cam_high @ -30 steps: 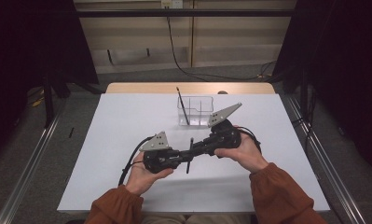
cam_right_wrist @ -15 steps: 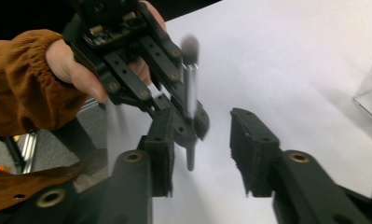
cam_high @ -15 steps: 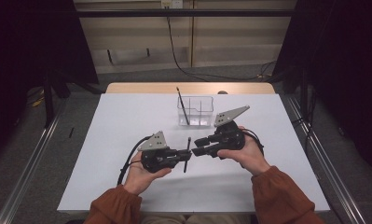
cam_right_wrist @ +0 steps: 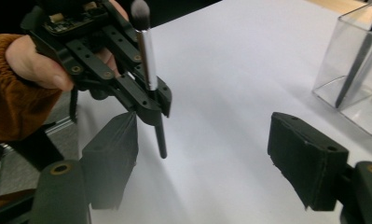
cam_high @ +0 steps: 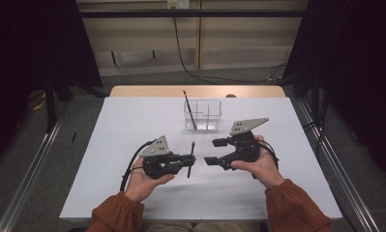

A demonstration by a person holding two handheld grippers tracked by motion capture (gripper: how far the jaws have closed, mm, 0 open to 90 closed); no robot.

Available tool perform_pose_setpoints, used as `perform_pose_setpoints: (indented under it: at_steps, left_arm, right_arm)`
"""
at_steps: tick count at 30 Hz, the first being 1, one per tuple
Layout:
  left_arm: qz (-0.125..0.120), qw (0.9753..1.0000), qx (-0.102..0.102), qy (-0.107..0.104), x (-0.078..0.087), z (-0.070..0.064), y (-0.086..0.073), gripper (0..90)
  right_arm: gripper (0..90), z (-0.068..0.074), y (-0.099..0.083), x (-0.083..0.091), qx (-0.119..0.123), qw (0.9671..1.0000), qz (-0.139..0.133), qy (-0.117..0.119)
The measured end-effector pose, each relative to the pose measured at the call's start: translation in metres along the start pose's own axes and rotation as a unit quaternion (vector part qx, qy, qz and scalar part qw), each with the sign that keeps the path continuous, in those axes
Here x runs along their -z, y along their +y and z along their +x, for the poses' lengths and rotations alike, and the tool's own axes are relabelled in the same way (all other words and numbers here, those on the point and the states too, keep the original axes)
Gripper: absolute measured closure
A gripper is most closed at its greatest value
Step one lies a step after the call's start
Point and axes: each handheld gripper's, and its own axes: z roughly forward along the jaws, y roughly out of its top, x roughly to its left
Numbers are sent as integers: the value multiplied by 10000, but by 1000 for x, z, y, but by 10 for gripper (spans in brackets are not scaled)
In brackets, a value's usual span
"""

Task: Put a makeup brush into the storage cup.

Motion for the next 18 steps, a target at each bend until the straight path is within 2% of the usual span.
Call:
perform_pose_setpoints:
  at_steps: [3, 6, 8, 15, 18]
  left_arm:
    - [15, 10000, -20, 53, 3, 0, -1, 840]
    - [28, 10000, -28, 88, 5, 0, -1, 840]
    - [6, 10000, -10, 91, 6, 0, -1, 840]
    - [-10, 9999, 28, 106, 9, 1, -1, 840]
    - [-15, 9999, 24, 127, 10, 1, -1, 841]
  right_arm:
    - [166, -2, -6, -1, -72, 9999, 26, -112]
    - [93, -3, -11, -1, -54, 9999, -15, -99]
    - [60, -4, -15, 0, 3, 10000, -16, -12]
    - [59, -3, -21, 6, 29, 9999, -133, -86]
    - [66, -3, -21, 9, 13, 9996, -103, -259]
